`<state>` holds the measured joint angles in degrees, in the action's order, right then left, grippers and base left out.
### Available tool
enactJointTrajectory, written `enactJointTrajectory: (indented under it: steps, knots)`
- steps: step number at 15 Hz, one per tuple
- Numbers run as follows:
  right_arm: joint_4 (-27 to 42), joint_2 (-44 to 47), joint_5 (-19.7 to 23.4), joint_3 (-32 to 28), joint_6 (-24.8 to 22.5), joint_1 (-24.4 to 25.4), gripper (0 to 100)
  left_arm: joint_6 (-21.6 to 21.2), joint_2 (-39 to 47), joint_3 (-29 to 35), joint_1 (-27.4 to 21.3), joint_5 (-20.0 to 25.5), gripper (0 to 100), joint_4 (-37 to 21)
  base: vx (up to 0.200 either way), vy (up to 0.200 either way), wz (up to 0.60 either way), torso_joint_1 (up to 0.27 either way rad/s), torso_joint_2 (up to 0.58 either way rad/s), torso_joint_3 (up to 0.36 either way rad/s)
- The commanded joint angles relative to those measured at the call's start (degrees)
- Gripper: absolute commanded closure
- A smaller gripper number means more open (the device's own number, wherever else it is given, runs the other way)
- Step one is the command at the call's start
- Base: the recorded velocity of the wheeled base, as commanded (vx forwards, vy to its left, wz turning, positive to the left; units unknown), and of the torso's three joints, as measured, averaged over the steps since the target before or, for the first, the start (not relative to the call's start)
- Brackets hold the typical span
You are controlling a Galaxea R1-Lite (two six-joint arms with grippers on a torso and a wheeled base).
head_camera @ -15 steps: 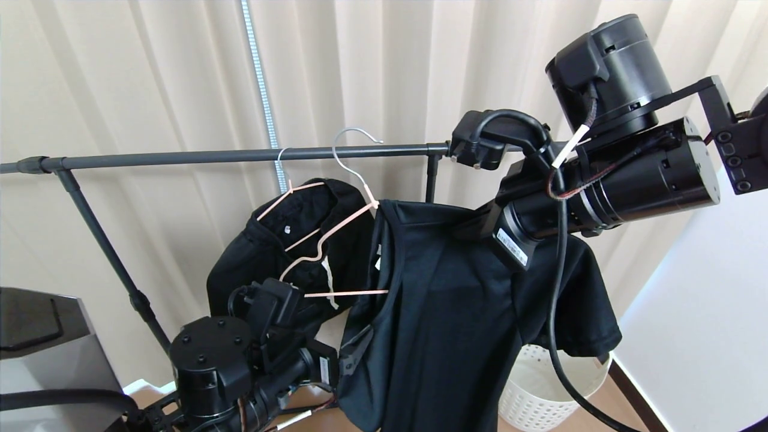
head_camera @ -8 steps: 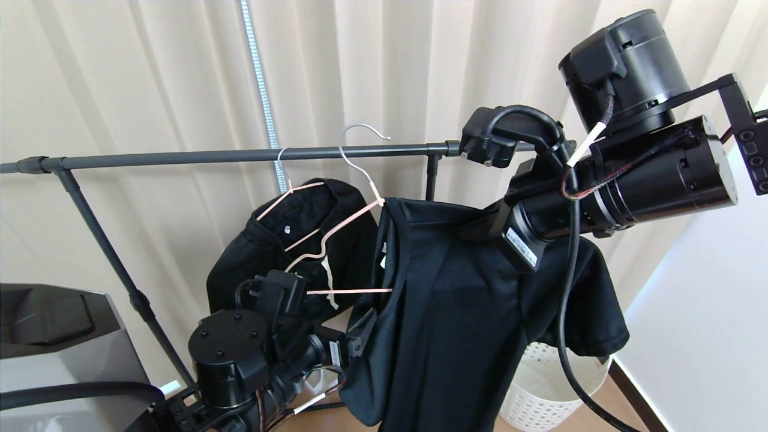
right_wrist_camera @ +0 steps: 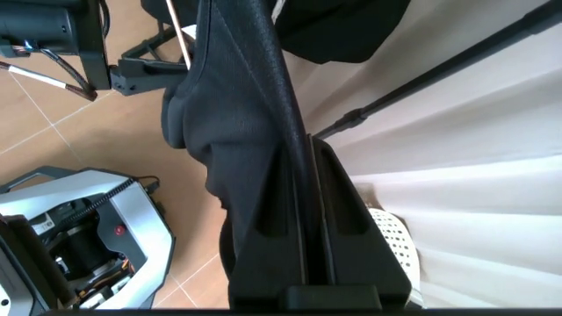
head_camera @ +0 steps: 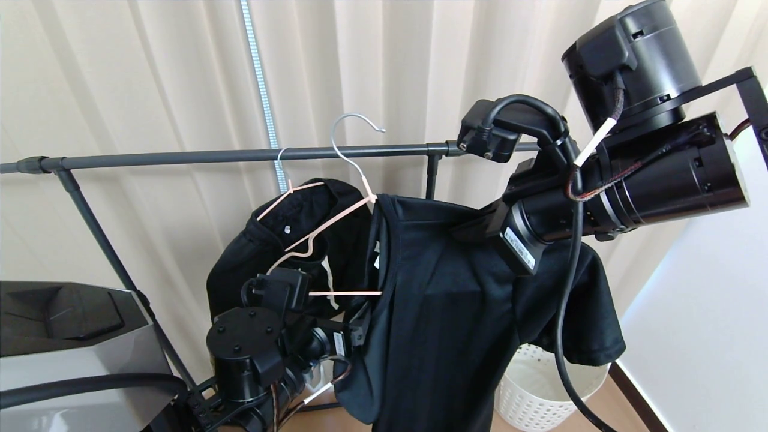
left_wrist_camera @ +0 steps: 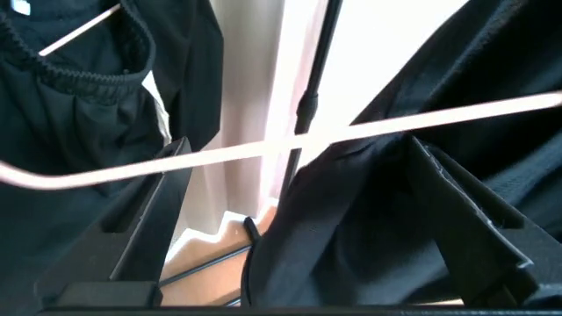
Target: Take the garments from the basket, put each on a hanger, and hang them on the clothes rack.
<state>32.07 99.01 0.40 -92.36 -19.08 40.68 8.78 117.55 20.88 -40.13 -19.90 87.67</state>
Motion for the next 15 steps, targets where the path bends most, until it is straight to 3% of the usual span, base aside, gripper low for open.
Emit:
enactJointTrajectory:
  steps: [1, 11, 15]
  knots:
    - [0.0, -0.8, 0.0, 0.4, 0.0, 0.2, 100, 0.0, 0.8, 0.7, 0.0, -0.8, 100, 0.0, 0.0, 0.0, 0.0, 0.0, 0.0, 0.0]
    - [-0.1, -1.2, 0.0, 2.5, 0.2, -4.5, 100, -0.8, 0.5, 0.2, 1.4, -0.7, 100, 2.3, 0.0, 0.0, 0.0, 0.0, 0.0, 0.0]
    - [-3.4, -3.0, 0.0, 6.7, 0.1, -5.7, 100, -1.0, 0.5, 0.6, 3.5, -0.2, 100, 2.3, 0.0, 0.0, 0.0, 0.0, 0.0, 0.0]
